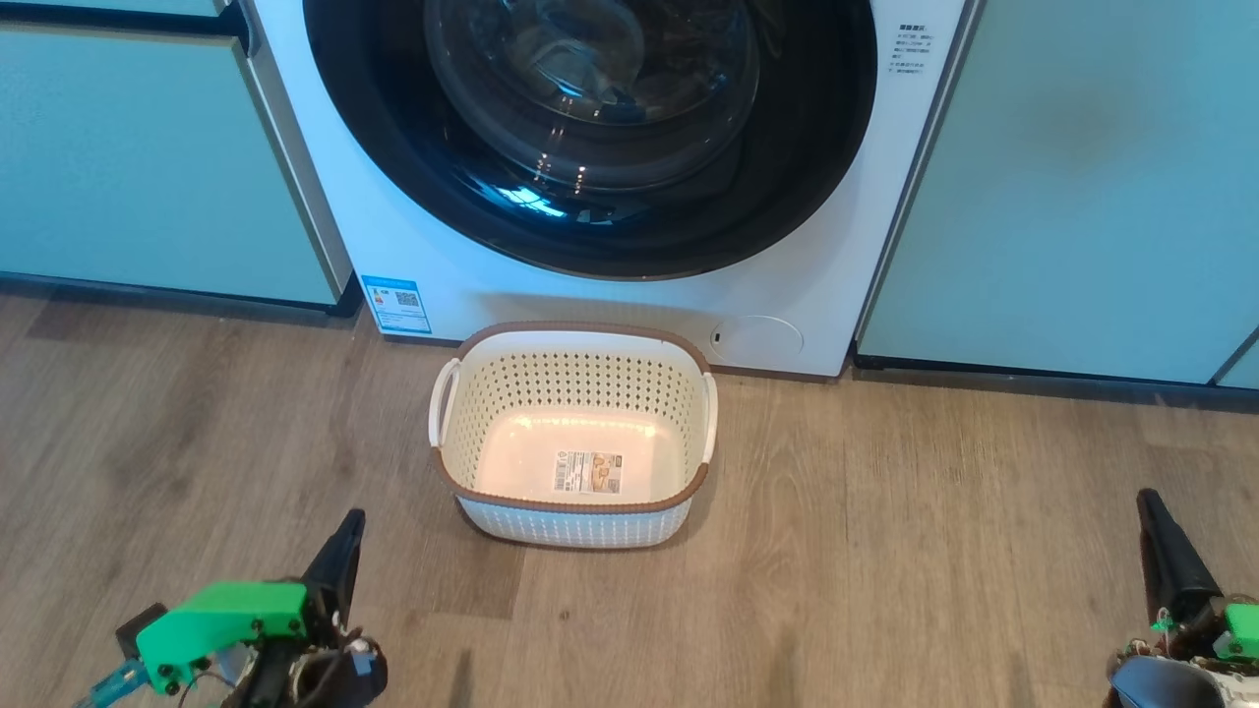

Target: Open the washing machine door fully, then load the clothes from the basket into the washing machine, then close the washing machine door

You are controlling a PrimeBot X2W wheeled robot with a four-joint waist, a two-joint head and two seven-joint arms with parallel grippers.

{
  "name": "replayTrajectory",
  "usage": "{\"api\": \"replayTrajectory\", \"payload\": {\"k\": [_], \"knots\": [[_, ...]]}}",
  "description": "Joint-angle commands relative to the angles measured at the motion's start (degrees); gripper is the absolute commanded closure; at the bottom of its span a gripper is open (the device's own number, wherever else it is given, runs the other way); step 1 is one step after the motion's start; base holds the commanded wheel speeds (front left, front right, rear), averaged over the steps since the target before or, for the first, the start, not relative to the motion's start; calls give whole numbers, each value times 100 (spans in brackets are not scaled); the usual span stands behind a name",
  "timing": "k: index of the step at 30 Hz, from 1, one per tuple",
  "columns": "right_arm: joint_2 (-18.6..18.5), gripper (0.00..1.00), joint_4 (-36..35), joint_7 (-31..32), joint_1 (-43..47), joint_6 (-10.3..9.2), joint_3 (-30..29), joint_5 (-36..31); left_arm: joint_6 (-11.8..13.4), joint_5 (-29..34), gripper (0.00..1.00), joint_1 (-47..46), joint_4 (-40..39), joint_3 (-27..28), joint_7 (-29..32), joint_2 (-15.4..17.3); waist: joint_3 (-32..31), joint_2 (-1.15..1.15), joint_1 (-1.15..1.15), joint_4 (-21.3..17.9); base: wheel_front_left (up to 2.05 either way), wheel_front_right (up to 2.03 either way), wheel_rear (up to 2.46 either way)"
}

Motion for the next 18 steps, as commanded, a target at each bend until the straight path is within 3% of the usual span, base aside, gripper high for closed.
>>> {"api": "replayTrajectory", "payload": {"k": [1,18], "knots": [[-31,100,-179,38,-317,25,87,-37,-40,55,100,-285,-155,223,28,52,0,0,0,0,0,0,0],[-26,100,-179,44,-318,25,81,-43,-40,59,100,-285,-155,227,32,49,0,0,0,0,0,0,0]]}}
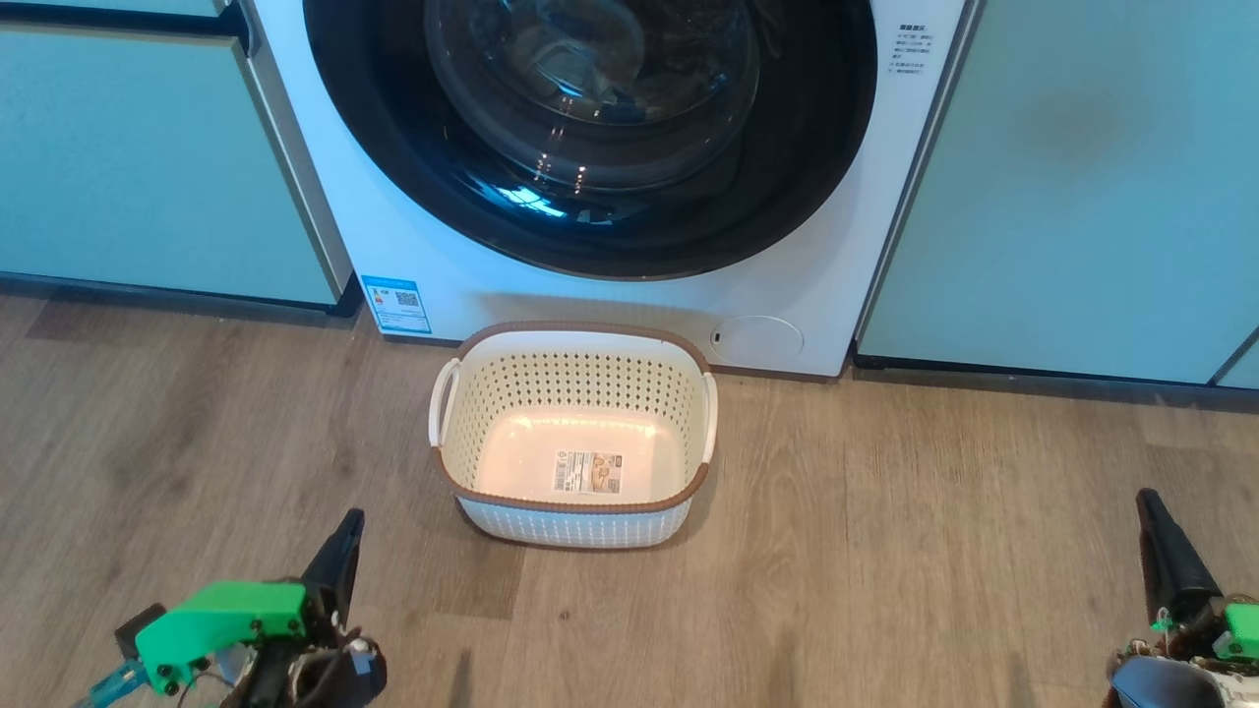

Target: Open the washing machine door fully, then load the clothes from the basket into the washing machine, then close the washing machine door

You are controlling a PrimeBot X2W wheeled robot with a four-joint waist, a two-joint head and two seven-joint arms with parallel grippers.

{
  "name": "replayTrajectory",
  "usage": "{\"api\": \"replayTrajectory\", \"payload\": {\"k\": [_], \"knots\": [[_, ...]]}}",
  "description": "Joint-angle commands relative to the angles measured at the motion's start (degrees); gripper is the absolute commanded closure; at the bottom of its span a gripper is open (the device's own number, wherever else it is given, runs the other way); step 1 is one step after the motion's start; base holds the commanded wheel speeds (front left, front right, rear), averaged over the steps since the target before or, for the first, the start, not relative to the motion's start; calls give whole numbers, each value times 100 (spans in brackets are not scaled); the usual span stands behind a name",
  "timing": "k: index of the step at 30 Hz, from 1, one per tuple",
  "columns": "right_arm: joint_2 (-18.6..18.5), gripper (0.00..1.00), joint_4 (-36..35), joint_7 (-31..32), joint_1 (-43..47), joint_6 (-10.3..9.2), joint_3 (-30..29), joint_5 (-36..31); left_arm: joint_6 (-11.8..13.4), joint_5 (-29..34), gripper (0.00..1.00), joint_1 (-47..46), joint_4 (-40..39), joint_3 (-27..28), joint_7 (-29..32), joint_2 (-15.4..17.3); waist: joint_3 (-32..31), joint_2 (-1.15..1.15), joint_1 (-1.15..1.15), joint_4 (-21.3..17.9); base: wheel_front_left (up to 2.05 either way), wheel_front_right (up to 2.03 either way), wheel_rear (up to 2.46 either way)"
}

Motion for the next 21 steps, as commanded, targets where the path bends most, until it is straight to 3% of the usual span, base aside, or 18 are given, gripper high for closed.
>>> {"api": "replayTrajectory", "payload": {"k": [1,21], "knots": [[-35,100,-179,27,-318,25,90,-40,-40,58,100,-285,-156,212,26,53,0,0,0,0,0,0,0],[-31,100,-179,32,-318,25,84,-45,-40,61,100,-286,-156,217,30,50,0,0,0,0,0,0,0]]}}
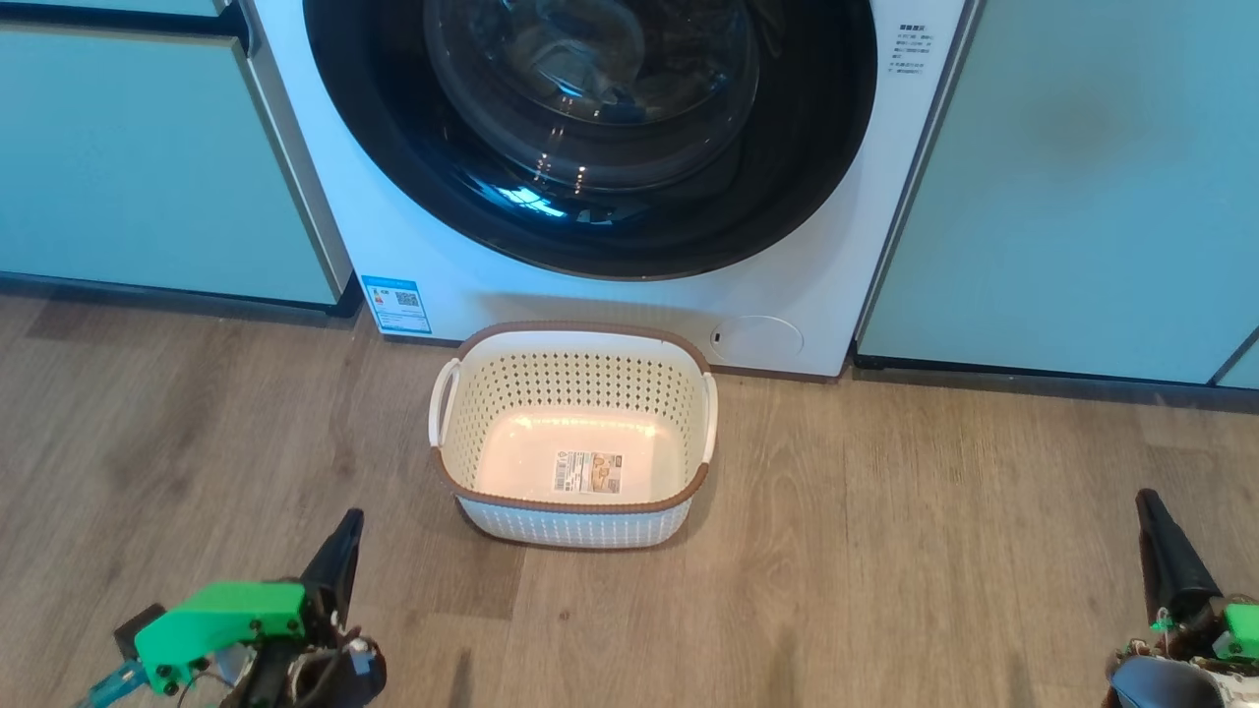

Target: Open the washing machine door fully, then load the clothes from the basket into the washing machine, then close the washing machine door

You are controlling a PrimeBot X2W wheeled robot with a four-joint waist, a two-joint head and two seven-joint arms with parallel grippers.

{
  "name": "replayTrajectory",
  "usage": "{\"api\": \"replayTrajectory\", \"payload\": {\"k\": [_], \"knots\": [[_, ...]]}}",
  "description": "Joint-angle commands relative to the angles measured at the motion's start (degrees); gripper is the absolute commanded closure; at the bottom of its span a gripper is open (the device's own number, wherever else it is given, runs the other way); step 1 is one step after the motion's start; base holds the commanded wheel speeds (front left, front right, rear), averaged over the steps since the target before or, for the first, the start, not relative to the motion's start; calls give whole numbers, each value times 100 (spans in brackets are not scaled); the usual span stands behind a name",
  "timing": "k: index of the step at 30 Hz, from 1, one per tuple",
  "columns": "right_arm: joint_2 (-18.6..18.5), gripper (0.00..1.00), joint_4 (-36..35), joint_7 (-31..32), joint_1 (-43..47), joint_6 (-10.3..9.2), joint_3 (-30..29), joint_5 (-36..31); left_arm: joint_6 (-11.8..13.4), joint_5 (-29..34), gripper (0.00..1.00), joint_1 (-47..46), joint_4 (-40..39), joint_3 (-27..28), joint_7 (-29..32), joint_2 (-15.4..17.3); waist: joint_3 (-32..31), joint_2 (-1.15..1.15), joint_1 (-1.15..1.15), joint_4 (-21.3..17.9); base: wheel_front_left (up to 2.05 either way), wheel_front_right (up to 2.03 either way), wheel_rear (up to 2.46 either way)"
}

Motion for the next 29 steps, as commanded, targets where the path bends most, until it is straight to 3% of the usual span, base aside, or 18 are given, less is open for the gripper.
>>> {"api": "replayTrajectory", "payload": {"k": [1,29], "knots": [[-38,100,-179,31,-318,25,90,-45,-40,58,100,-286,-156,208,29,53,0,0,0,0,0,0,0],[-34,100,-178,36,-319,25,84,-50,-40,62,100,-286,-156,212,32,51,0,0,0,0,0,0,0]]}}
